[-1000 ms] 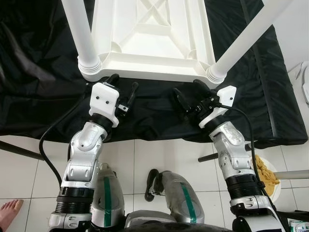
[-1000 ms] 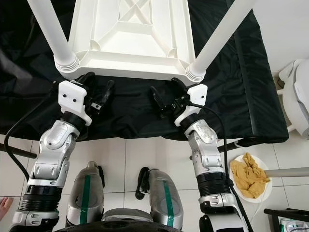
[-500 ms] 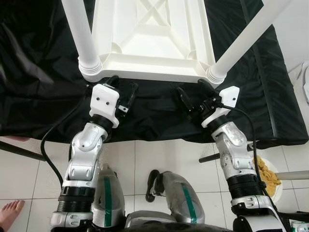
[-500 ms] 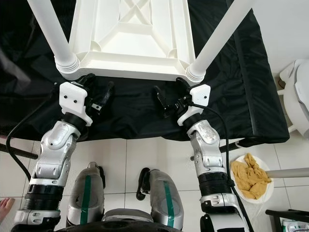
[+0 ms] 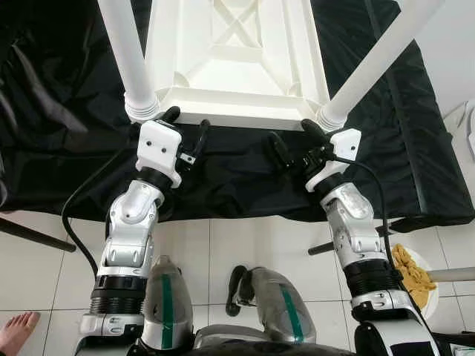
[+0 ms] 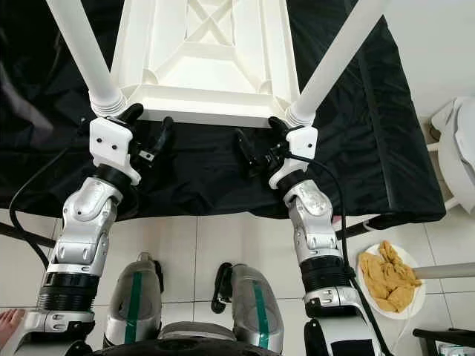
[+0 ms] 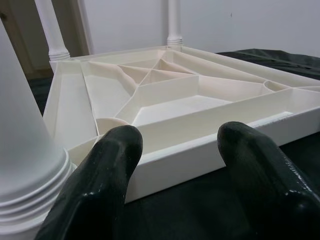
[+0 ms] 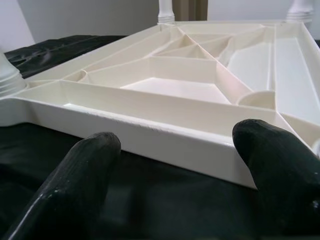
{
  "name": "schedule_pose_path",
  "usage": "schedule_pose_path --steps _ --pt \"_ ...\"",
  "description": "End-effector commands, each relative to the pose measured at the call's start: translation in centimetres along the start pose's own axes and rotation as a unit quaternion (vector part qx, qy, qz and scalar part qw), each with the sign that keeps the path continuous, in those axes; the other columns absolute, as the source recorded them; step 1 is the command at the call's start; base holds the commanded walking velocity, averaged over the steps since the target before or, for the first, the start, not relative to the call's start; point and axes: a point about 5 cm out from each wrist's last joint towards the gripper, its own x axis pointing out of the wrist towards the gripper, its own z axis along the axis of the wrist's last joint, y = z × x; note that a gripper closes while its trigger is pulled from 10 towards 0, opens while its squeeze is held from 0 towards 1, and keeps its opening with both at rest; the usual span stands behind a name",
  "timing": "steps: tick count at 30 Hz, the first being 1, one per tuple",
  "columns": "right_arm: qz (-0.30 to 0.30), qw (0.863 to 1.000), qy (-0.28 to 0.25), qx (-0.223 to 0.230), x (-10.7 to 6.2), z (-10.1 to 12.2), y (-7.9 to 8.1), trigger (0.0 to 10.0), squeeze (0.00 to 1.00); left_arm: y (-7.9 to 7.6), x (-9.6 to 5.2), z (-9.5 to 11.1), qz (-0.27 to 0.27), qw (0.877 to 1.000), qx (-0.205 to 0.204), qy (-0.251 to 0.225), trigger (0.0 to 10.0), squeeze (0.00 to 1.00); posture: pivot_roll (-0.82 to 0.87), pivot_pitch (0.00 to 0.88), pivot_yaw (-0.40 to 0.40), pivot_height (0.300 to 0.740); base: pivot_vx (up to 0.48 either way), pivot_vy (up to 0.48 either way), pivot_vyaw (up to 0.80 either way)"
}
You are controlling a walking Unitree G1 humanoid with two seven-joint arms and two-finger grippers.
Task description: Building children table
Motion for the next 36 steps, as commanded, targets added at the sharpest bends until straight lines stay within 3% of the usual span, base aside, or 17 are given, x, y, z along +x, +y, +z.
schedule_pose_path --steps 1,18,26,29,36 --pt "-0.001 1.000 0.003 -0.007 0.1 0.1 -0.3 10.0 0.00 0.5 0.1 -0.2 0.063 0.998 -0.003 0.003 10.0 0.00 0.14 0.008 -0.105 0.740 0.000 0.000 0.00" --pt "-0.022 1.000 -0.002 -0.018 1.0 0.6 -1.2 10.0 0.00 1.8 1.0 -0.4 0.072 0.997 -0.011 0.007 10.0 0.00 0.13 0.000 -0.106 0.740 0.000 0.000 0.00" --pt "-0.027 0.999 0.009 -0.015 0.7 0.2 -1.4 10.0 0.00 1.7 0.6 -0.6 0.079 0.997 -0.011 0.011 10.0 0.00 0.13 0.000 -0.114 0.740 0.000 0.000 0.00" --pt "-0.041 0.999 0.029 -0.022 0.1 -1.4 -1.1 10.0 0.00 1.2 -0.2 -1.7 0.094 0.995 -0.018 0.032 10.0 0.00 0.14 0.008 -0.108 0.740 0.000 0.000 0.00" --pt "-0.047 0.998 0.032 -0.019 -0.2 -2.1 -0.7 10.0 0.00 0.8 -0.7 -2.3 0.104 0.993 -0.028 0.051 10.0 0.00 0.14 0.040 -0.093 0.740 0.000 0.000 0.00"
